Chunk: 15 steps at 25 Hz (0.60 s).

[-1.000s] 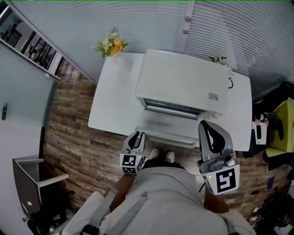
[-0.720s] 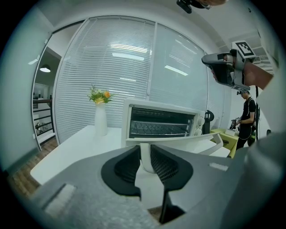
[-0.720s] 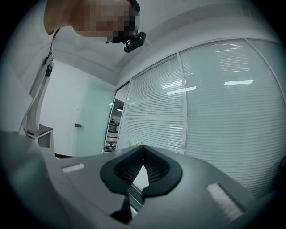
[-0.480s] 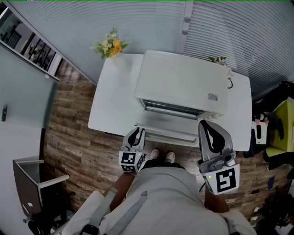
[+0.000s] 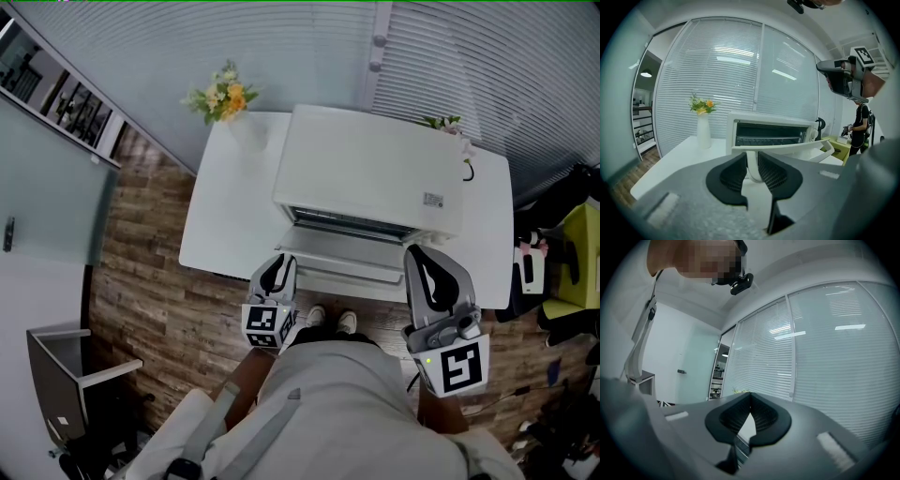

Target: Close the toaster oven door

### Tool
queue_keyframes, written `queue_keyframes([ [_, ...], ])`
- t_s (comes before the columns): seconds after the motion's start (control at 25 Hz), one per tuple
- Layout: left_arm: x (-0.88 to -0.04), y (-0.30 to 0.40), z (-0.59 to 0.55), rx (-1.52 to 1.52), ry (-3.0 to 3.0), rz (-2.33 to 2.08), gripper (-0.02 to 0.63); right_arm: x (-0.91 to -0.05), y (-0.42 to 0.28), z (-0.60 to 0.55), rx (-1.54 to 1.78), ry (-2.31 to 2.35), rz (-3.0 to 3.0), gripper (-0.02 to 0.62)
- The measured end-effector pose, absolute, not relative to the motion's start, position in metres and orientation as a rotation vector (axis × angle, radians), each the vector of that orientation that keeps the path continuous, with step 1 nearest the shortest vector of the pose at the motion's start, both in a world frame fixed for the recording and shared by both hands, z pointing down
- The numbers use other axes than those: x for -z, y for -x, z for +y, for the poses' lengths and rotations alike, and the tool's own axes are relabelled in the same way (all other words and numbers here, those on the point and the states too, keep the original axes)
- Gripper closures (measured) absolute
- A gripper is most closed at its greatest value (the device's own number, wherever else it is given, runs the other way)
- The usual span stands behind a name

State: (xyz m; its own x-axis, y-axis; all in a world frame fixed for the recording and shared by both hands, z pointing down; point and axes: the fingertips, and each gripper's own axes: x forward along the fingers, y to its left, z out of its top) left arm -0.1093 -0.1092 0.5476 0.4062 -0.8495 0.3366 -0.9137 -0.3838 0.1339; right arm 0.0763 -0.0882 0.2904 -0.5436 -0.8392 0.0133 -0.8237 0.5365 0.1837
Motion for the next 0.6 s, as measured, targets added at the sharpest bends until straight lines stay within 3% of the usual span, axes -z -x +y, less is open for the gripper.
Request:
queue_keyframes([
  [0.6,-0.532,0.102,-0.132,-0.303,-2.367,-1.510,0.522,-0.291,-0.079,-0.096,0.154,-1.498,-2.659,0.591],
])
